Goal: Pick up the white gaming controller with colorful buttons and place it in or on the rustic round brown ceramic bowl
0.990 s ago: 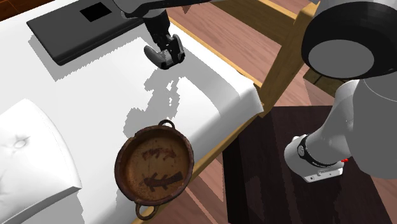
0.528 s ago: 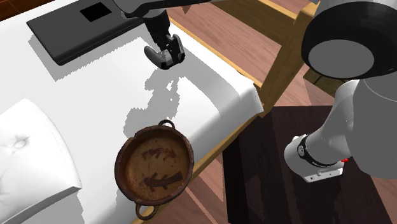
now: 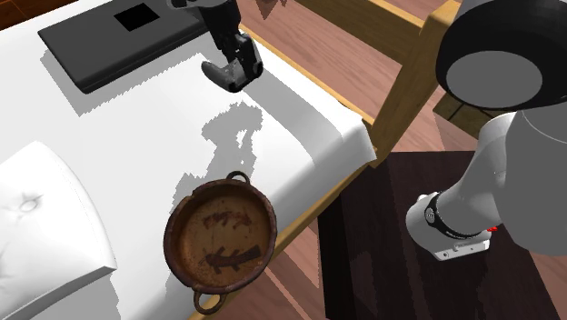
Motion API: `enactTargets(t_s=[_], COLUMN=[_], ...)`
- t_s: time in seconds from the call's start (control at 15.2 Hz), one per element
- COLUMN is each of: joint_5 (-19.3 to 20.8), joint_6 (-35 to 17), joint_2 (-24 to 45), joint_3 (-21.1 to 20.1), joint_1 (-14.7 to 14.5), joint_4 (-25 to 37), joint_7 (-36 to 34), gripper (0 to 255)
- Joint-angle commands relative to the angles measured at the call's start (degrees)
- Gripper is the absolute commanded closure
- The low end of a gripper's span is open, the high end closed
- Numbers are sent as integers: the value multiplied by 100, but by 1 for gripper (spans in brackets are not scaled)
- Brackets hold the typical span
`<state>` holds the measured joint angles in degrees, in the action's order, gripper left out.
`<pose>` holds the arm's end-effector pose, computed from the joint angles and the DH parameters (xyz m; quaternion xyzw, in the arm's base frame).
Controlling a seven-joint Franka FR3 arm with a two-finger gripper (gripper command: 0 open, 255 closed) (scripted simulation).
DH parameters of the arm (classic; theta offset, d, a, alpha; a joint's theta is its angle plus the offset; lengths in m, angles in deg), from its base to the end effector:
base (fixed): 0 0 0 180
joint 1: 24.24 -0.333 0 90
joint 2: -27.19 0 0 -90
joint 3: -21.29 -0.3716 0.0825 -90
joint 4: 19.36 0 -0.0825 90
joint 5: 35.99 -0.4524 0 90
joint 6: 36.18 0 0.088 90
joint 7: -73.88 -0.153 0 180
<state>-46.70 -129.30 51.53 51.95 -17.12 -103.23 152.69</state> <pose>0.6194 -0.3797 0.4372 -0.9337 -0.3431 0.0663 0.0787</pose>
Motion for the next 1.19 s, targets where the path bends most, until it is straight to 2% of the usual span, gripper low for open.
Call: enactTargets(t_s=[0.0, 1.12], joint_5=[5, -62], joint_6=[150, 1563], joint_2=[-2, 174], joint_3=[5, 28], joint_1=[17, 279], joint_4=[151, 1751], joint_7=[-6, -23], gripper=[255, 255])
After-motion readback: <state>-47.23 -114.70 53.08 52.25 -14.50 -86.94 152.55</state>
